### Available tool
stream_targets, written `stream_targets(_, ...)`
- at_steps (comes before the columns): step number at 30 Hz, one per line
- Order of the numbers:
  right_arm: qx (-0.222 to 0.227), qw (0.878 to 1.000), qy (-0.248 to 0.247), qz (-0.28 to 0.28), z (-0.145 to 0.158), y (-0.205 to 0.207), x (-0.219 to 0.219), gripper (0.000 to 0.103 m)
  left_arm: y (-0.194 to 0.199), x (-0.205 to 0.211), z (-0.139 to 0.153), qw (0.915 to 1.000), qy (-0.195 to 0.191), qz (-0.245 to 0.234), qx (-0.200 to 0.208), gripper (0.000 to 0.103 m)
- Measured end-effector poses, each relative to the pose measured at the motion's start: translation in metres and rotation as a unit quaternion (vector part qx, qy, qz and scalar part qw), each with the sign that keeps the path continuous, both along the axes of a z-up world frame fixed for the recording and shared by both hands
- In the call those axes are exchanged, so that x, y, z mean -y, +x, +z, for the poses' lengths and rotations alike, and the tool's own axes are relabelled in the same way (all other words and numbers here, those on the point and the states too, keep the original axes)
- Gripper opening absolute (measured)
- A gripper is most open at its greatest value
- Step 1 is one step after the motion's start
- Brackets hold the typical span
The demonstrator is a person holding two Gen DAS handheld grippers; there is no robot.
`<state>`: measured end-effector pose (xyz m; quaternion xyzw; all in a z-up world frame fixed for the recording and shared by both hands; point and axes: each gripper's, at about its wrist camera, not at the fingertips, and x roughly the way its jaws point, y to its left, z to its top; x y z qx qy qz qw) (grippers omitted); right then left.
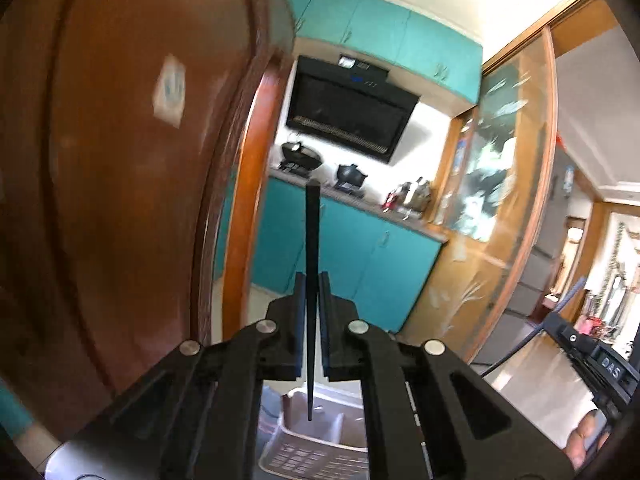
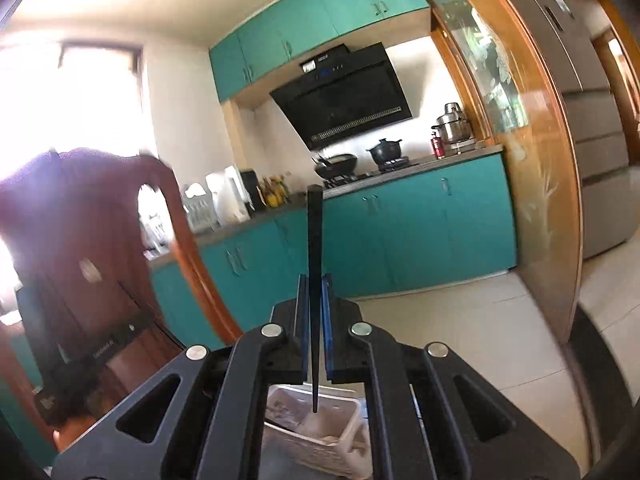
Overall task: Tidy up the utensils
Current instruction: 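Lift both black chopsticks, lower them into the white basket, open both grippers, then move both open grippers back down over the remaining chopsticks on the cloth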
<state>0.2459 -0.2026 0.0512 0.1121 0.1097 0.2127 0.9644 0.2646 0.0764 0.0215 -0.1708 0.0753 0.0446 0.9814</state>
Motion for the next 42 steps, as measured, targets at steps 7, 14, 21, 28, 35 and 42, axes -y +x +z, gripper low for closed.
stream_targets(7,-0.041,0.998,-0.049,0.017,-0.039,0.013,-0.021,0.007,0.036,0.013,-0.036,0.9978,0.022,-0.008,-0.061,0.007)
stream_targets(14,-0.031,0.997,-0.066,0.012,-0.036,0.002,-0.022,0.009,0.028,0.027,-0.047,0.9966,0.042,-0.016,-0.069,0.007)
stream_targets(21,0.029,0.998,-0.045,0.037,-0.020,-0.047,0.003,0.023,-0.007,0.035,-0.049,0.9970,0.074,-0.013,-0.019,0.034)
stream_targets(28,-0.039,0.980,-0.092,0.174,-0.105,-0.073,-0.008,0.027,-0.056,0.031,-0.066,0.9945,0.101,0.025,0.011,0.041)
stream_targets(35,-0.292,0.927,-0.198,0.128,-0.232,-0.016,-0.052,0.027,-0.064,0.017,-0.097,0.9954,0.078,0.020,-0.053,0.048)
stream_targets(42,-0.316,0.923,-0.188,0.114,-0.260,0.000,-0.073,0.027,-0.043,0.019,-0.123,0.9875,0.071,-0.007,-0.140,0.053)
